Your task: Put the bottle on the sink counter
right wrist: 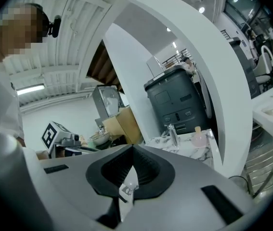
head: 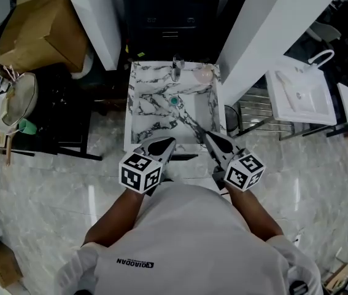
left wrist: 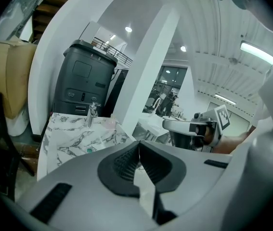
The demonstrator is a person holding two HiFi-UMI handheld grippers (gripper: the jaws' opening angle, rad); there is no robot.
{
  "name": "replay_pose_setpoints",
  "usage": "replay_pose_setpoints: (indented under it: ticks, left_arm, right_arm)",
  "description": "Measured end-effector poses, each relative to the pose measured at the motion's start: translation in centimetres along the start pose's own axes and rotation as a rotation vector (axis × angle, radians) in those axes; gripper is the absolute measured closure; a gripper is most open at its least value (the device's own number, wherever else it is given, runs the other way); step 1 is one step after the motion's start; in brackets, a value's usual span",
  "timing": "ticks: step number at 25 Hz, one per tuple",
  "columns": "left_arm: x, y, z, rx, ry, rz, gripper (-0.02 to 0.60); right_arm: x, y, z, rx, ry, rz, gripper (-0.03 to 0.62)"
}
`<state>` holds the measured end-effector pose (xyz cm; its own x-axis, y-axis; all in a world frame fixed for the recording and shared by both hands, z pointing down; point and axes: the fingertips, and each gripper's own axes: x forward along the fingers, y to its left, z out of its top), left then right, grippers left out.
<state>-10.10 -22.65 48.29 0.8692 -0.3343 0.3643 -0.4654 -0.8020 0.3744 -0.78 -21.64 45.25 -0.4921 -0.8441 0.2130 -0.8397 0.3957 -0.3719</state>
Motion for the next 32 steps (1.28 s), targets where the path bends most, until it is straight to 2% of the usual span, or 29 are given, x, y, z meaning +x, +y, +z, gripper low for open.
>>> replay_pose_setpoints:
  ticks: [8,15,22,27,32]
  left_arm:
    - [-0.6,-7.8,-1.3,0.043,-0.018,0.005,0.566]
    - [-2.4,-11.9,-5.0,-0.022,-0.024,0.052,0.566]
    - [-5.2,-13.5,-6.4,-0.015,-0.048,0.131,0.566]
    - [-5.8,-14.2,-7.0,-0.017,-0.040,0.141,0.566]
    - [-5.7,-14.8,-6.0,0.017,-0.054,0.135,0.566]
  right_arm:
    - [-6.8,1.9,-1.9,-0.049,0.029,0.041,0.554]
    - [-11.8,3.3,-4.2,-0.037,0.027,0.067,0.554]
    - [-13.9,5.0,-5.7,-0.012,-0.005,0.097,0.554]
    - [-14.6,5.9,-6.3,-0.003,0.005,0.111,0.554]
    - [-14.8,6.6,-6.7,-0.011,0.014,0.115,0.554]
